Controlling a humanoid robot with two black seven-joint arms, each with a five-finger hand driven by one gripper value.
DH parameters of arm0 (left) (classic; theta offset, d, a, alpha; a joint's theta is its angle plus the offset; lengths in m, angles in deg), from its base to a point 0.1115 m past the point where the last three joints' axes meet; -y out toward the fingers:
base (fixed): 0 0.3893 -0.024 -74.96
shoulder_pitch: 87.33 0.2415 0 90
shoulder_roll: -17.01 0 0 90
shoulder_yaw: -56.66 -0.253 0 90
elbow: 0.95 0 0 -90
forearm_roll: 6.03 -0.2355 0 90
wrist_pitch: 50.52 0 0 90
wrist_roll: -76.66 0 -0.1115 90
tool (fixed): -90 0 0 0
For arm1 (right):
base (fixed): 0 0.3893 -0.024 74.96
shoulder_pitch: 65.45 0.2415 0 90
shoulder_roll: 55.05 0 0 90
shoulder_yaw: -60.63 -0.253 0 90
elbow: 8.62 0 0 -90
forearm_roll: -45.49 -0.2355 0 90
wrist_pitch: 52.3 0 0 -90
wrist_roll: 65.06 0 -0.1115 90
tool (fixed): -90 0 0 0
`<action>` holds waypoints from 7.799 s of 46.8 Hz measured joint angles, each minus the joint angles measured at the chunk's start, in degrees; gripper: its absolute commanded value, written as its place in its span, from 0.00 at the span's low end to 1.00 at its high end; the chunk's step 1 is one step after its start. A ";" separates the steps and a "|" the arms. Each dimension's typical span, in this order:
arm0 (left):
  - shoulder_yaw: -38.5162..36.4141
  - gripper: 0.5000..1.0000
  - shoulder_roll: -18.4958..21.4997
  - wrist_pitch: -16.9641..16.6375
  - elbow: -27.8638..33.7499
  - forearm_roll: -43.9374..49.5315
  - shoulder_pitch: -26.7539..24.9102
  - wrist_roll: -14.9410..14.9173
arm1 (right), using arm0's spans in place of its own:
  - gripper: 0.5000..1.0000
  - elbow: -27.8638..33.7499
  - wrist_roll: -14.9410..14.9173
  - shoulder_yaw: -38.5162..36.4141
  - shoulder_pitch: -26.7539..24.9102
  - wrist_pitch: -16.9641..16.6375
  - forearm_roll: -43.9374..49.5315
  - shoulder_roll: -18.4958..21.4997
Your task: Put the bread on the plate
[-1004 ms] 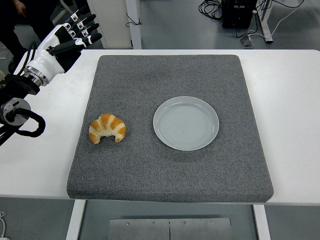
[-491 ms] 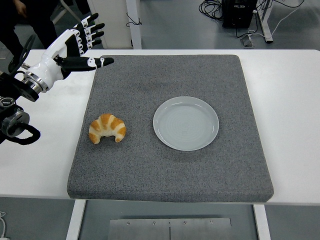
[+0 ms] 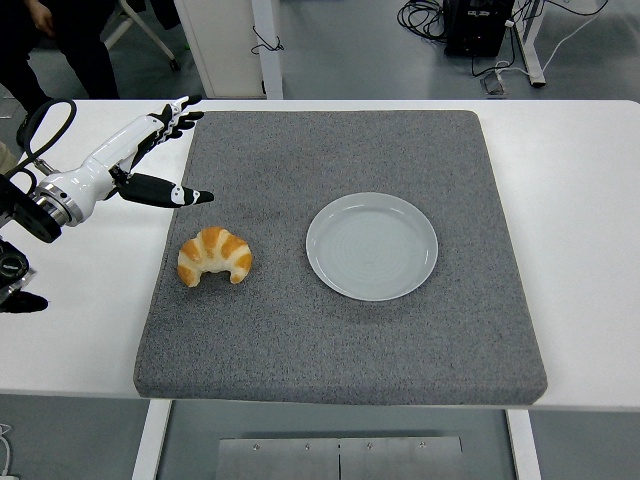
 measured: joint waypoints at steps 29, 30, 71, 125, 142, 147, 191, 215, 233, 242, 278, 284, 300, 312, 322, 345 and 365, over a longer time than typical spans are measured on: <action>-7.79 0.94 2.16 1.50 1.13 -17.26 0.82 0.25 | 1.00 0.00 0.00 0.00 0.00 0.03 0.00 0.00; -7.82 0.94 2.11 1.49 1.12 -17.69 0.85 0.25 | 1.00 0.00 0.00 0.00 0.00 0.03 0.00 0.00; -8.45 0.94 -6.28 -0.12 -7.14 -20.38 2.49 0.54 | 1.00 0.00 0.01 0.00 0.00 0.02 -0.01 0.00; -8.61 0.20 -9.53 -2.77 -11.67 -20.28 3.10 1.50 | 1.00 0.00 0.00 0.00 0.00 0.02 0.02 0.00; -8.60 0.00 -8.92 -2.46 -11.50 -19.33 2.49 5.94 | 1.00 0.00 -0.01 0.00 0.00 0.03 -0.01 0.00; -8.41 0.00 -7.86 -2.30 -11.05 -19.33 2.20 7.42 | 1.00 0.00 0.00 0.00 0.00 0.04 -0.01 0.00; -7.92 0.00 4.33 12.03 -8.16 -13.52 -25.45 7.70 | 1.00 0.00 0.01 0.00 0.00 0.02 0.00 0.00; -8.67 0.00 -0.97 14.55 -8.01 -14.29 -31.54 7.74 | 1.00 0.00 0.00 0.01 0.01 0.03 0.00 0.00; -15.02 0.00 -7.43 15.28 -8.15 -14.89 -37.89 8.63 | 1.00 0.00 0.00 0.00 0.00 0.02 0.00 0.00; -16.14 0.00 -11.91 15.25 -9.27 -15.65 -37.88 8.57 | 1.00 0.00 0.00 0.00 0.00 0.02 0.00 0.00; -23.03 0.00 -30.79 15.10 -22.55 -20.86 -38.34 9.94 | 1.00 0.00 0.00 0.00 0.00 0.05 0.00 0.00; -23.30 0.00 -32.64 14.94 -24.38 -21.33 -37.16 10.12 | 1.00 0.00 0.01 0.00 0.01 0.04 0.00 0.00; -23.33 0.00 -36.32 13.75 -28.53 -24.05 -31.66 11.34 | 1.00 0.00 0.00 0.00 0.00 0.03 0.00 0.00; -23.44 0.00 -37.98 12.79 -31.10 -27.14 -28.87 11.43 | 1.00 -0.02 0.00 0.00 0.00 -0.01 -0.01 0.00; -25.64 0.00 -38.30 11.16 -32.75 -28.29 -27.35 11.49 | 1.00 0.00 0.00 0.00 0.00 0.03 -0.01 0.00; -25.94 0.00 -40.56 8.22 -35.43 -28.27 -23.40 11.52 | 1.00 -0.01 0.00 0.00 0.00 0.03 0.00 0.00; -29.50 0.00 -41.68 4.33 -38.72 -27.50 -23.34 12.50 | 1.00 0.00 0.00 0.00 0.00 0.03 0.02 0.00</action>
